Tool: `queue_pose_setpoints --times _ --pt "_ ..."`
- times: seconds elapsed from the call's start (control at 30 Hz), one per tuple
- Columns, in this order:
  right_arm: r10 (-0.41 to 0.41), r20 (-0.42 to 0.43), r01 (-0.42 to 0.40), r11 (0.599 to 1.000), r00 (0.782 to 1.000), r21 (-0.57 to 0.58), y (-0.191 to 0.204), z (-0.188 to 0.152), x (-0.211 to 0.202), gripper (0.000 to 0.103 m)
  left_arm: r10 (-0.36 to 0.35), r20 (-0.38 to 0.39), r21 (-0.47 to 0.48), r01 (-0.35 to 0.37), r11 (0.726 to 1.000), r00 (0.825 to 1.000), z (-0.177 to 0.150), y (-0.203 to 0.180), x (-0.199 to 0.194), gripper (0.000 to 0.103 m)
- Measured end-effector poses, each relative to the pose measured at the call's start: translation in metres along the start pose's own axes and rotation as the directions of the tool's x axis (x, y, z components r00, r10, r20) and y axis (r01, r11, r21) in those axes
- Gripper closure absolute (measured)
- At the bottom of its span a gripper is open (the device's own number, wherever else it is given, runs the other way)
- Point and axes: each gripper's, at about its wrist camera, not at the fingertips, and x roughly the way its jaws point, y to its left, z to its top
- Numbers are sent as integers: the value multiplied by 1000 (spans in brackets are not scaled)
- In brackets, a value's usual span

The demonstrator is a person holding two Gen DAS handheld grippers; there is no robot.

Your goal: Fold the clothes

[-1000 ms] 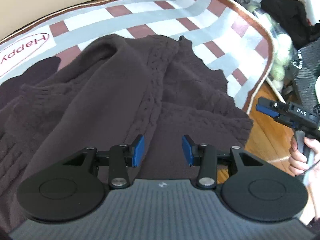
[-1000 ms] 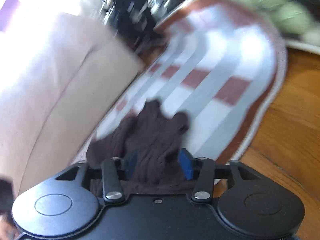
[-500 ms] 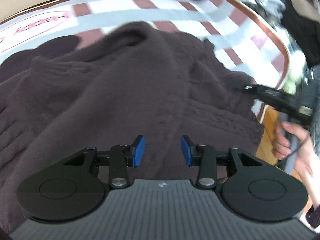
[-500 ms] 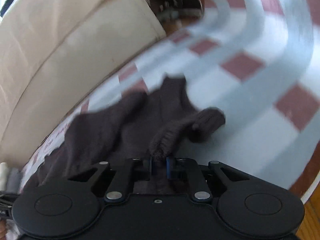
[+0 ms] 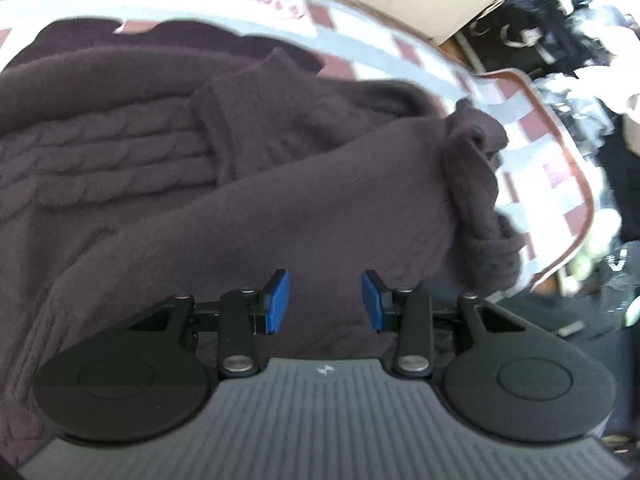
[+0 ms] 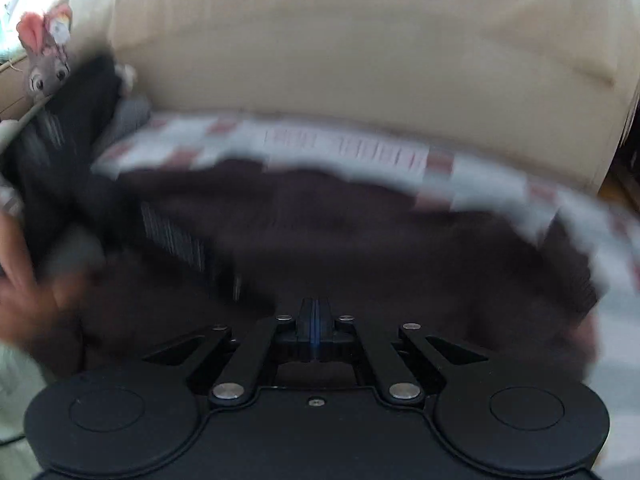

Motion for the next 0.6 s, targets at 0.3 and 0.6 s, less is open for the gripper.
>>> queue_pose_setpoints --times 0.3,0.6 --pt "-137 205 31 892 969 450 -104 -45 -96 45 -27 -16 145 30 989 999 27 -44 21 62" --pt "-50 188 -135 521 981 843 -249 -129 -91 41 -99 -84 291 119 949 992 67 -119 69 46"
